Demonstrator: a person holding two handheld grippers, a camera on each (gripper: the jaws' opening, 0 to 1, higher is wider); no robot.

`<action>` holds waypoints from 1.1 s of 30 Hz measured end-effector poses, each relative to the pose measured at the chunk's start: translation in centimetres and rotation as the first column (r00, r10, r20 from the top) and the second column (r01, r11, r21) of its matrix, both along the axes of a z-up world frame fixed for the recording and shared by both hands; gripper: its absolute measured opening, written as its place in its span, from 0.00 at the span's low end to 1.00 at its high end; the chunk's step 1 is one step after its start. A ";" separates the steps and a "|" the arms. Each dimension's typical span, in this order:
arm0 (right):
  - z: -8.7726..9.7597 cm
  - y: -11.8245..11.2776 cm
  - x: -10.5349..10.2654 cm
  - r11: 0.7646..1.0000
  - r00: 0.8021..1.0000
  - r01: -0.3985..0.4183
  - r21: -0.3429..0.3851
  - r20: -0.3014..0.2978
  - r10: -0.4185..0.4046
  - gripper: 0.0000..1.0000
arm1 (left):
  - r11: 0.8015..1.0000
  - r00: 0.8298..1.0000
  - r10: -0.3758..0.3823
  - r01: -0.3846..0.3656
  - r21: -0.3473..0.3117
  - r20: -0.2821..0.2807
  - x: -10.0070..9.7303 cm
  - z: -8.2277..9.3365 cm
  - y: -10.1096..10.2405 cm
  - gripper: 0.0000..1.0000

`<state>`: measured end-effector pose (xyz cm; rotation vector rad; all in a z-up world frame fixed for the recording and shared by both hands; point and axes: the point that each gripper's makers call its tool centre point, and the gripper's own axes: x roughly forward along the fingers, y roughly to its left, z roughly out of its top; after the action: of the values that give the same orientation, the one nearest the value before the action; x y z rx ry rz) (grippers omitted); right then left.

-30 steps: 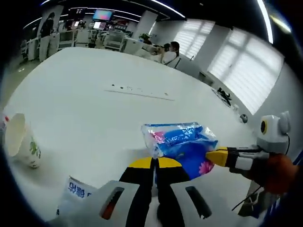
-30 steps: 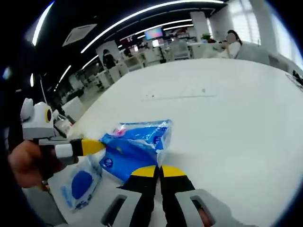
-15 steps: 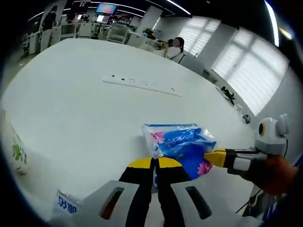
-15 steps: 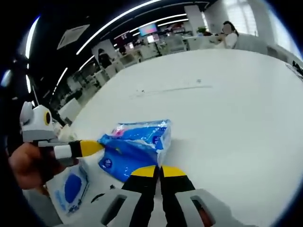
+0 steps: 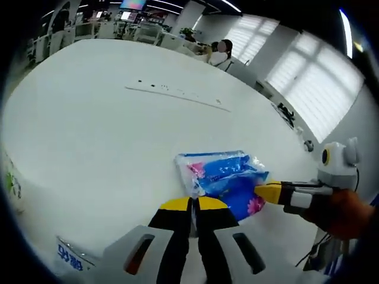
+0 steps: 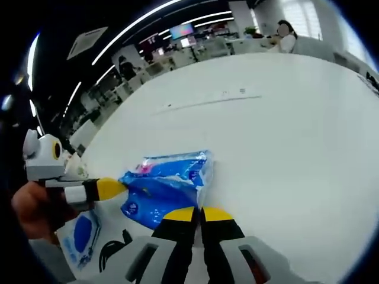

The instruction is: Arrange the tabletop items into an orderly group along one side of the table until the central work area is clear of visible clutter.

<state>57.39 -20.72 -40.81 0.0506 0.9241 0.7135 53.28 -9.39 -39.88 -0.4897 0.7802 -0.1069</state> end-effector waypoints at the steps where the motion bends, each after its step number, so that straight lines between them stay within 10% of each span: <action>1: 0.0 -0.1 0.1 1.000 1.000 0.004 -0.003 -0.001 -0.004 0.00 | 1.000 1.000 0.002 -0.002 -0.001 0.002 0.1 0.1 -0.1 0.00; 33: 2.0 -1.0 -0.3 1.000 0.997 0.014 -0.026 0.074 -0.012 0.10 | 0.999 0.999 0.039 -0.040 0.027 0.019 -3.0 2.8 2.9 0.16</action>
<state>57.10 -21.74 -38.79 0.0063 0.8615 0.6862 50.23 -6.50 -37.06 -0.4772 0.7525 -0.0640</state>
